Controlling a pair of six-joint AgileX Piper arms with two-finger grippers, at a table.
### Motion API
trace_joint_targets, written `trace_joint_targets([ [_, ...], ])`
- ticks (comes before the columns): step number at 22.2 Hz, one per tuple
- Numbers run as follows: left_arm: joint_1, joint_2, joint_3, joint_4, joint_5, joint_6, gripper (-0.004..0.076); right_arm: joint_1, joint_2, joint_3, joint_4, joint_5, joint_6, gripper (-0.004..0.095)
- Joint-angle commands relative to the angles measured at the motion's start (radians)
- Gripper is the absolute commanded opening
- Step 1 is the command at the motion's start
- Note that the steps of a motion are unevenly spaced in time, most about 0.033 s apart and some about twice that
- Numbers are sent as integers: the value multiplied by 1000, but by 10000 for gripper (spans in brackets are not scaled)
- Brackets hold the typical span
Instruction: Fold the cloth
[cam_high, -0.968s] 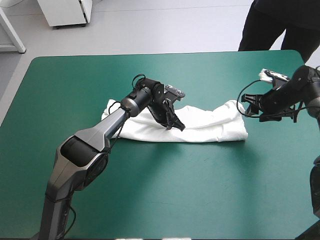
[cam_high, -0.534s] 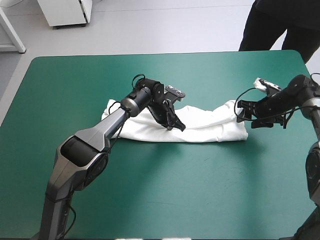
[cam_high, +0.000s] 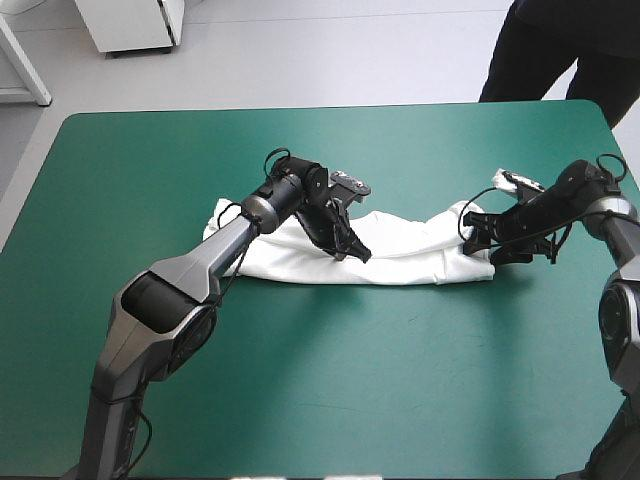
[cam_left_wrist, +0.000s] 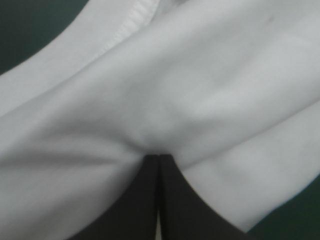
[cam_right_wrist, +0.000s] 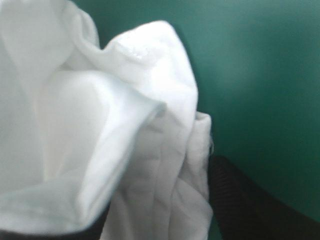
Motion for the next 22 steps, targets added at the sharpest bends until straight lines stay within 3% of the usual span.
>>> trace_joint_targets([
  [1,-9,-39,-11,-32,18,-1,-22,33,-31,15,23,-17,-13,542],
  [3,-9,-39,-11,-32,18,-1,-22,56,-14,15,23,6,-7,435],
  [5,-9,-39,-11,-32,18,-1,-22,88,-7,15,15,13,0,204],
  [6,-9,-39,-11,-32,18,-1,-22,106,-7,13,-8,11,15,31],
  [7,-9,-39,-11,-32,18,-1,-22,117,-7,8,-40,11,38,-7],
  [13,-9,-39,-11,-26,12,-1,-22,125,-97,-49,-101,18,86,-12],
  [19,-9,-39,-11,-26,8,-1,-22,125,-256,-115,37,53,49,-12],
  [22,-9,-39,-11,-26,5,-1,-22,132,-303,-136,53,67,49,-12],
])
